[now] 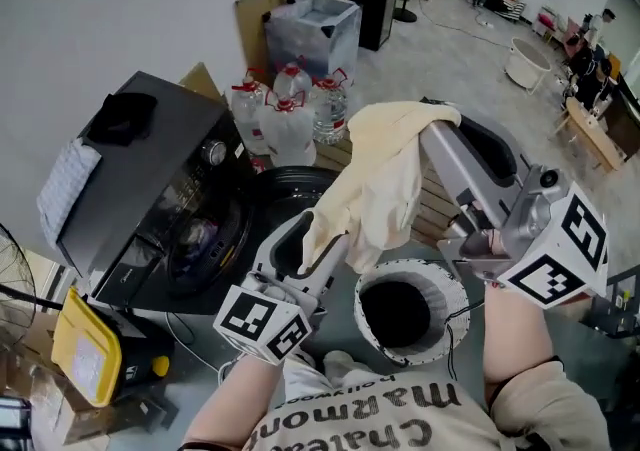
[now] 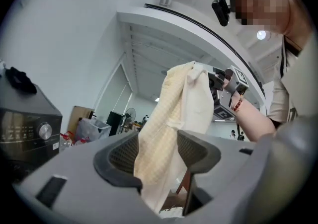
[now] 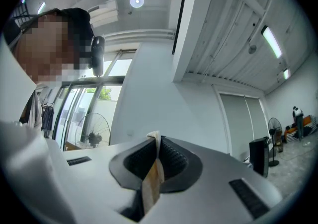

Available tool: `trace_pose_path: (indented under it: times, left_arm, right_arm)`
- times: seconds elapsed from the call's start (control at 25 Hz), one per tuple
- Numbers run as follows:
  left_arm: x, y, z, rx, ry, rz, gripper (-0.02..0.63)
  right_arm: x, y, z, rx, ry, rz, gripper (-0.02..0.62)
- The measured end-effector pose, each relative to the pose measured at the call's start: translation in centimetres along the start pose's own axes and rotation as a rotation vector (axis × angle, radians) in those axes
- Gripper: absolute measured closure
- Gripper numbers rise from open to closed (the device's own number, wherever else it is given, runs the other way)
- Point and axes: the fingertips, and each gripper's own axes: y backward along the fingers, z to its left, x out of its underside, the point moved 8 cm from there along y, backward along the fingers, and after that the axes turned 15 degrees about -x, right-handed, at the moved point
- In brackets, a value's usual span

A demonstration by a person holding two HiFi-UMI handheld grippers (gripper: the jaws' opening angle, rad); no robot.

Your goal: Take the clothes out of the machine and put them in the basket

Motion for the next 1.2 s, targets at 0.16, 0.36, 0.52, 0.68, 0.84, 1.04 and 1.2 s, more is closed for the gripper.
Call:
trace_pose_path:
  times: [0.16, 0.36, 0.52, 0.68, 0.84, 1.04, 1.2]
  left_arm:
    - [-2.8, -0.3, -4.6, 0.047, -0.008, -0.019, 0.36]
    - [-4.2, -0.4, -8.3, 0.136, -0.017, 0.03, 0.368]
    - [-4.4, 0.0, -10.3, 0.183, -0.006, 0.055, 0.376]
    - [-4.3, 1.6, -11.3, 0.245, -0.032, 0.1, 0.38]
    - [-3.5, 2.4, -11.7, 0.307, -0.034, 0.124, 0.383]
    - [-2.3, 2.8, -13.9, 0.384, -0.013, 0.142, 0.387]
    - [-1.2, 2.7, -17.0, 0.481, 0.011, 0.133, 0.394]
  right_arm:
    - [-4.3, 4.1, 1.1, 0.058, 0.04, 0.01, 0.558]
    - [-7.1, 8.5, 3.1, 0.157, 0.065, 0.023, 0.558]
    - [-8.5, 13.0, 4.7, 0.277, 0.067, 0.019, 0.558]
    - [-8.6, 17.6, 7.3, 0.461, 0.035, 0.009, 0.558]
    - [-6.7, 20.5, 10.1, 0.645, 0.051, 0.103, 0.558]
    - [-6.1, 24.2, 13.5, 0.836, 0.054, 0.128, 0.558]
    - [-7.3, 27.1, 15.8, 0.921, 0.09, 0.126, 0.558]
